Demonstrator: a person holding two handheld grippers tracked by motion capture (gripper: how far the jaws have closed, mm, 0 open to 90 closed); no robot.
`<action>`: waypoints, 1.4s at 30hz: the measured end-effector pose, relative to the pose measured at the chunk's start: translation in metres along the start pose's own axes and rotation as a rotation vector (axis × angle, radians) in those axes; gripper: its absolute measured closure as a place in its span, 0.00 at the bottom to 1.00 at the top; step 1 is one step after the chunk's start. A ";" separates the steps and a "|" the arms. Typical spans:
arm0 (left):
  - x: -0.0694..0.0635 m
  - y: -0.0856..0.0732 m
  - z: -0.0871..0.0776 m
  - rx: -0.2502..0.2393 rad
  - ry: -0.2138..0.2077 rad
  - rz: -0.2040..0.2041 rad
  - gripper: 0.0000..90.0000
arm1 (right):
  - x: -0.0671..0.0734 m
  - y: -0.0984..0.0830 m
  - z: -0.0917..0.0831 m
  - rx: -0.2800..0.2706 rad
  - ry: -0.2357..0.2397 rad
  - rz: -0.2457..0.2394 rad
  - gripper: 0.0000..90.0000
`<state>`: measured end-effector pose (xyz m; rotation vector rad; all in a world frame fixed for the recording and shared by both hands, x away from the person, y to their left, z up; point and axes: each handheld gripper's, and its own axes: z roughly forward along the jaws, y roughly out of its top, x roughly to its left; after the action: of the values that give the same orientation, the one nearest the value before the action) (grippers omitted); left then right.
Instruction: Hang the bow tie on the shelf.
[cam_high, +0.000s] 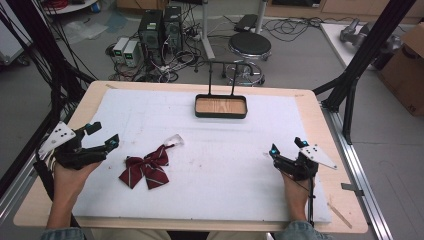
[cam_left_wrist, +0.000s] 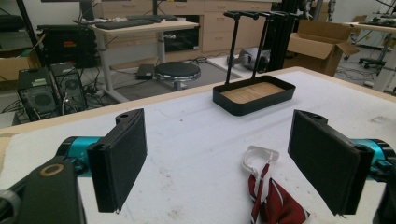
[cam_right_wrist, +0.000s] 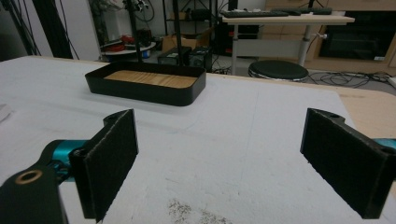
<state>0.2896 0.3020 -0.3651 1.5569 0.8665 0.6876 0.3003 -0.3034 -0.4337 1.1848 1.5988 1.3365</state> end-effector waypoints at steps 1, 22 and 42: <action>0.000 0.000 0.000 0.002 -0.003 0.003 0.22 | 0.000 0.000 0.000 0.001 -0.002 -0.006 0.11; -0.011 -0.009 0.004 0.043 -0.057 0.058 0.24 | 0.001 -0.001 0.001 0.006 0.003 -0.004 0.11; -0.034 -0.051 0.039 0.285 -0.203 0.154 0.49 | 0.000 -0.002 0.003 0.018 0.005 -0.002 0.11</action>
<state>0.2950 0.2552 -0.4203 1.9284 0.7194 0.5187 0.3027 -0.3026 -0.4362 1.1914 1.6187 1.3273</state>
